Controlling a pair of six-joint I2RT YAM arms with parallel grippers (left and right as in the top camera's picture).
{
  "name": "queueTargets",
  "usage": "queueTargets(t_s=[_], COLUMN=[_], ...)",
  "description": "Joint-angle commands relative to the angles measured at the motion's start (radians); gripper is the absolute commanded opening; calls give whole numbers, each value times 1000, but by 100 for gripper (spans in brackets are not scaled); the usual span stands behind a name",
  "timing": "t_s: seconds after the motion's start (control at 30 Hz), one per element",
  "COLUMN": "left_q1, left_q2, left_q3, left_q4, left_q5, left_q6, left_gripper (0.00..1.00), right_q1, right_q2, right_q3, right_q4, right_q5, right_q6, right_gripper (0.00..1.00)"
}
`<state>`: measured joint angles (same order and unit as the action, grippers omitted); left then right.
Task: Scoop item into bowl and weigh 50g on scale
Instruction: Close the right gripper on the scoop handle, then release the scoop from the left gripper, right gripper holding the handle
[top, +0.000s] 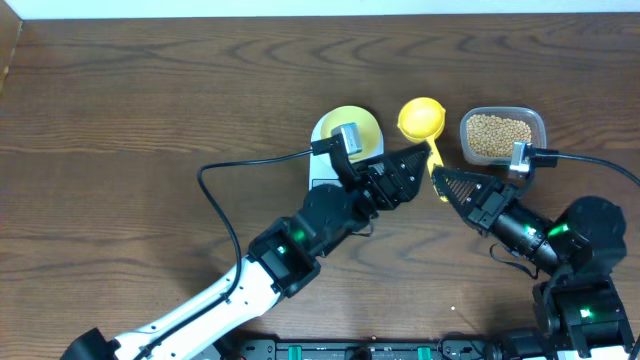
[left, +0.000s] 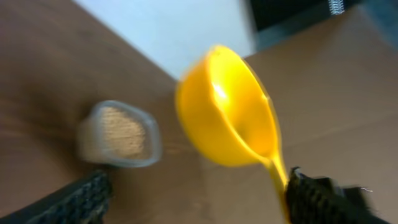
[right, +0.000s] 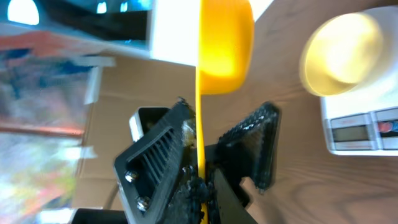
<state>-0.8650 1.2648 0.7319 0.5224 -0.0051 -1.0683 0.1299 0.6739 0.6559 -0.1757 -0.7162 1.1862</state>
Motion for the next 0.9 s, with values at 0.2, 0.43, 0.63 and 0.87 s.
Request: queueTargets(t_s=[0.2, 0.43, 0.63, 0.87], left_q1=[55, 106, 179, 220], left_q2=[-188, -311, -359, -333], left_q3=[6, 6, 88, 324], left_q4=[-164, -381, -723, -1104], left_q5=[16, 106, 108, 145], left_q6=[139, 300, 447, 606], left_gripper=[96, 96, 96, 96], right_q1=[8, 8, 9, 19], right_q2=[-6, -6, -6, -6], right_q3=[16, 16, 18, 31], right_q4=[-76, -181, -210, -211], right_q5=[99, 71, 73, 66], right_q6=[-252, -566, -603, -604], right_gripper=[1, 1, 1, 1])
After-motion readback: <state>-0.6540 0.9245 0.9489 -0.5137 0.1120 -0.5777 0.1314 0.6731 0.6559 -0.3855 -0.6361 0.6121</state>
